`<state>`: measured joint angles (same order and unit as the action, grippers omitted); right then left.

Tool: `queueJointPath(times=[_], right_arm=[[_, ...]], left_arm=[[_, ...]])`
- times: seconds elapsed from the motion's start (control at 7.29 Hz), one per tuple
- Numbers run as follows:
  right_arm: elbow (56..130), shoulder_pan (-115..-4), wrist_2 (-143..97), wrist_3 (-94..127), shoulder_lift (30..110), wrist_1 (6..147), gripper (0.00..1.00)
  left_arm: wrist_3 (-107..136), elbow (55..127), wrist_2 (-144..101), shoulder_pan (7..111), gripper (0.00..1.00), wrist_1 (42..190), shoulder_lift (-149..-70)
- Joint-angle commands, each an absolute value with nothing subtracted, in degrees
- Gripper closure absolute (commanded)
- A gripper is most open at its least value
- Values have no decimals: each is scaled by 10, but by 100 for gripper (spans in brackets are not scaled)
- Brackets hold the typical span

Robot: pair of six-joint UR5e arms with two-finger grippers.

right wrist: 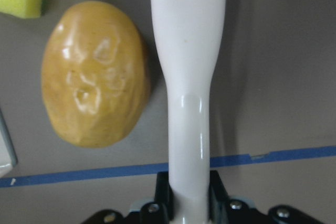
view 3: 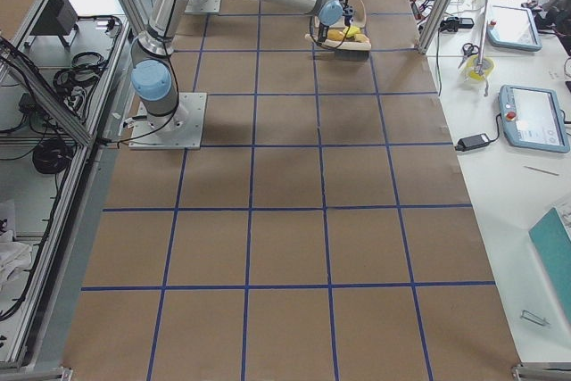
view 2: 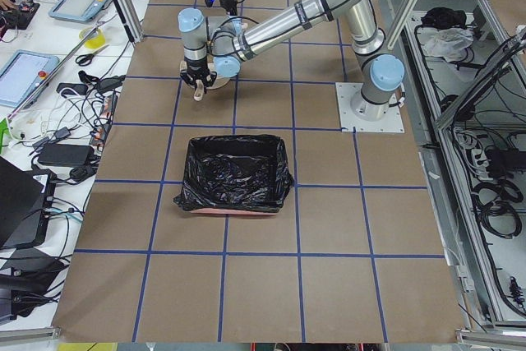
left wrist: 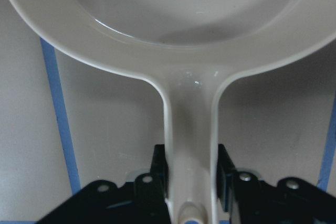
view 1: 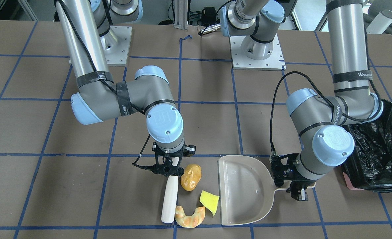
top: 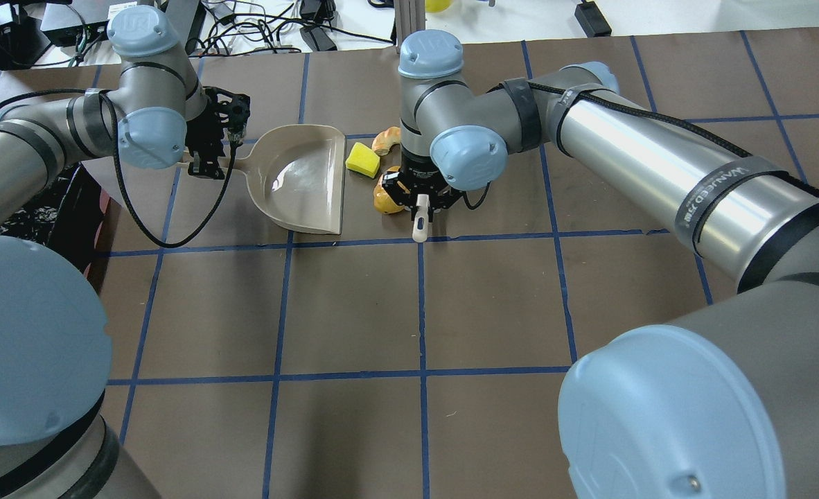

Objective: Sweep and dump trash into bin
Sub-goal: 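Sweep the potato and sponge with the brush into the dustpan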

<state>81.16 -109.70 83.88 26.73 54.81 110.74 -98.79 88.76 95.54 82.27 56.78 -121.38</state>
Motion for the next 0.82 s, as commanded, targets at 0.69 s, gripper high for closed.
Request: queueJointPath(times=[0.69], right_arm=[[736, -1188, 784, 388, 503, 1127, 100]], left_arm=[[-987, 887, 956, 823, 100, 569, -1214]])
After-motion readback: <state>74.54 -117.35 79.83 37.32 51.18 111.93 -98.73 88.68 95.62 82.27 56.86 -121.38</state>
